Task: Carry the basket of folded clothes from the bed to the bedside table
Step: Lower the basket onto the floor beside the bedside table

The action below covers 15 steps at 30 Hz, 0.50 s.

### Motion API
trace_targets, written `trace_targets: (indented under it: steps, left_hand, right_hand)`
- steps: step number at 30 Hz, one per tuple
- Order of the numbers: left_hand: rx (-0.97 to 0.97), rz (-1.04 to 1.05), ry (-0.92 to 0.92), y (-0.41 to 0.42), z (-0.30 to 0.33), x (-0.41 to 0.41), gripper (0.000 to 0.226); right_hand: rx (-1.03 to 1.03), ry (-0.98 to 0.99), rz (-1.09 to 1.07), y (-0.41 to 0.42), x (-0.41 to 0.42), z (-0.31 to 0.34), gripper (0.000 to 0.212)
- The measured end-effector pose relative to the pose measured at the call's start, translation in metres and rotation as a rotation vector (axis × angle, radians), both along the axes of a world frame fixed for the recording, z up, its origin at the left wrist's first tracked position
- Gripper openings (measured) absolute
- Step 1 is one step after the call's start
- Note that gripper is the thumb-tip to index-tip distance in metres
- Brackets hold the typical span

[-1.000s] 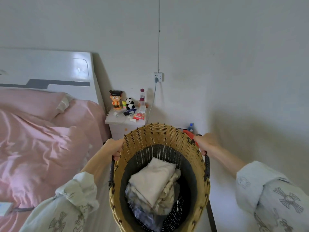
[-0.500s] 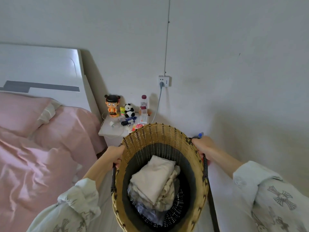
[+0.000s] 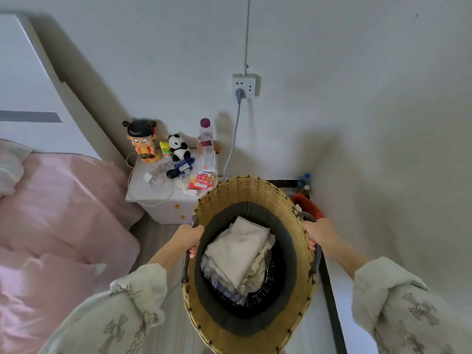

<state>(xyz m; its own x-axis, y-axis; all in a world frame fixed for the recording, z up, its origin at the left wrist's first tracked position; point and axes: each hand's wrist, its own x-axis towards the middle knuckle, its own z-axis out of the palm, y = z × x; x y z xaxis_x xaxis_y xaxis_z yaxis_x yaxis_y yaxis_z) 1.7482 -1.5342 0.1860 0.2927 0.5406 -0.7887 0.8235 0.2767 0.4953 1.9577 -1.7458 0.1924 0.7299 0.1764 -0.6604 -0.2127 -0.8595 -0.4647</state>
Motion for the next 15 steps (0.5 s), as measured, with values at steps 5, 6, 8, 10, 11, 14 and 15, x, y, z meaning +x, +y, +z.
trace_targets:
  steps: [5, 6, 8, 10, 11, 14, 15]
  left_hand:
    - [-0.006, 0.013, 0.095, 0.016, -0.04, 0.028, 0.032]
    - [-0.01, 0.012, 0.119, 0.017, -0.048, 0.032, 0.034]
    - [-0.025, 0.036, 0.164, 0.019, -0.069, 0.04, 0.034]
    - [-0.053, 0.064, 0.208, 0.019, -0.093, 0.046, 0.03]
    - [-0.061, 0.069, 0.235, 0.02, -0.105, 0.049, 0.03]
    - [-0.088, 0.085, 0.295, 0.029, -0.15, 0.058, 0.031]
    - [-0.082, 0.094, 0.303, 0.031, -0.159, 0.06, 0.032]
  right_hand:
    - [-0.023, 0.013, -0.023, 0.027, 0.027, -0.044, 0.031]
    - [-0.012, 0.021, -0.02, 0.031, 0.032, -0.053, 0.031]
    - [-0.004, 0.051, -0.012, 0.04, 0.042, -0.076, 0.03]
    - [-0.025, 0.077, 0.032, 0.047, 0.049, -0.102, 0.03]
    - [-0.046, 0.086, 0.05, 0.049, 0.052, -0.115, 0.034]
    - [-0.079, 0.114, 0.048, 0.058, 0.062, -0.157, 0.035]
    - [-0.083, 0.124, 0.04, 0.059, 0.063, -0.165, 0.032]
